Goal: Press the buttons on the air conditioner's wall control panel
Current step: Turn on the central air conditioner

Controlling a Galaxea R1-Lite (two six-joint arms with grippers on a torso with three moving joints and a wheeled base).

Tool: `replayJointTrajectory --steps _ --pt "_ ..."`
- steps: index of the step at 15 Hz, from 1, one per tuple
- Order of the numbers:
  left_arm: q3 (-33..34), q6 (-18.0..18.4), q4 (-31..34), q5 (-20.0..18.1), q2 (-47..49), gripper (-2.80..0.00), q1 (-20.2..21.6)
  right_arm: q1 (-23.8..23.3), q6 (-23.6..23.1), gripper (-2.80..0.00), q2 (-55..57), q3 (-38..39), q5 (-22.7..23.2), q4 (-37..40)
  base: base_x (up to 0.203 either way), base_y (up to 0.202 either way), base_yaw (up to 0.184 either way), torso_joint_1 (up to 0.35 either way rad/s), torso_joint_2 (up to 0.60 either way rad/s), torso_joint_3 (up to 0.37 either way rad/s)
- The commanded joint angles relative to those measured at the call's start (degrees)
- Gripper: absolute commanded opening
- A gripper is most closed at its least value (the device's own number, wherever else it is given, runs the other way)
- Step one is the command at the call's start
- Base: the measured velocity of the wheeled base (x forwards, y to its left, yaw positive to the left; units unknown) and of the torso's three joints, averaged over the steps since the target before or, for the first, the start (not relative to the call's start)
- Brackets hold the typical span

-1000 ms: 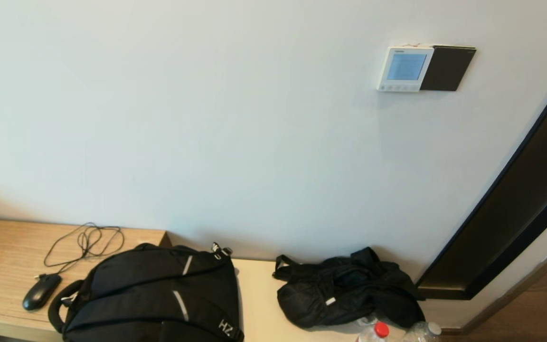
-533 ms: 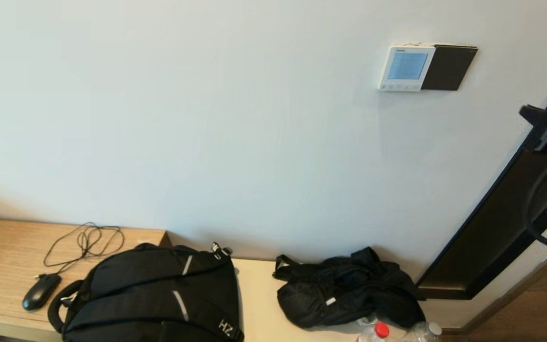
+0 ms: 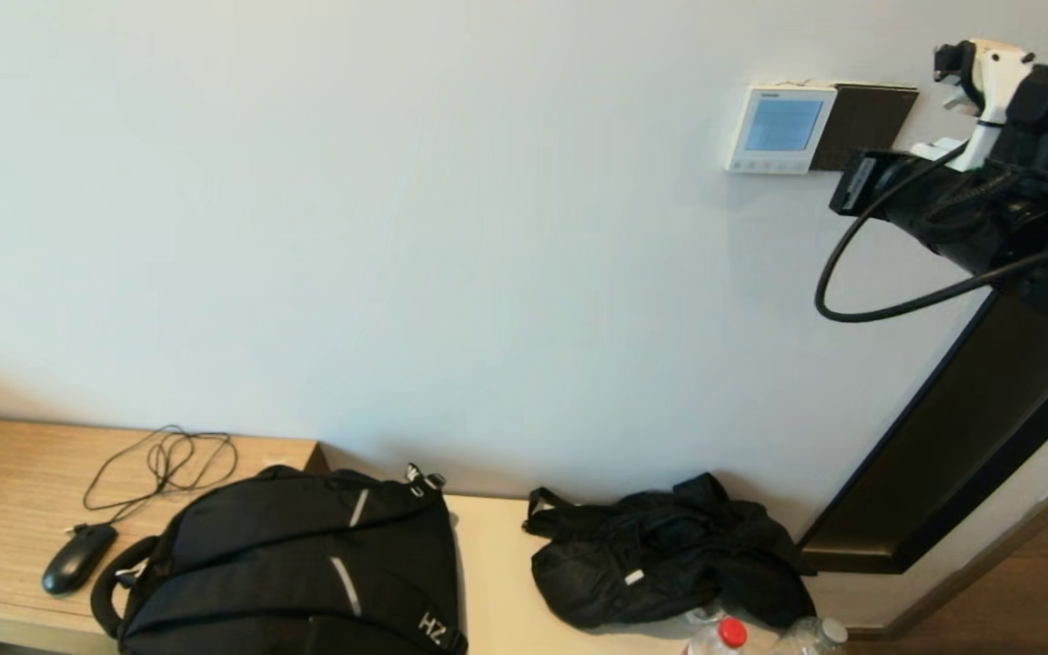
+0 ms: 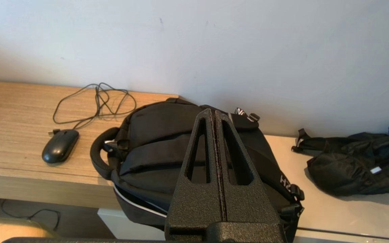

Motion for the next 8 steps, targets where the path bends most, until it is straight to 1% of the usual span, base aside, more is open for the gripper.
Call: replayJointTrajectory --steps 1,5,8 --pt "0.0 0.0 0.0 0.0 0.0 -2.8 0.0 1.7 -0.2 -2.8 5.7 -4.8 -1.9 0.1 0.0 0.0 0.0 0.0 0.0 0.0" --pt "0.0 0.0 0.0 0.0 0.0 -2.8 0.0 2.1 -0.7 -2.8 9.1 -7.0 -2.7 0.0 0.0 0.0 0.0 0.0 0.0 0.0" --pt "0.0 0.0 -0.1 0.0 0.0 -2.8 0.0 1.5 -0.6 -2.8 10.4 -8.6 -3.6 -0.2 0.0 0.0 0.0 0.0 0.0 0.0"
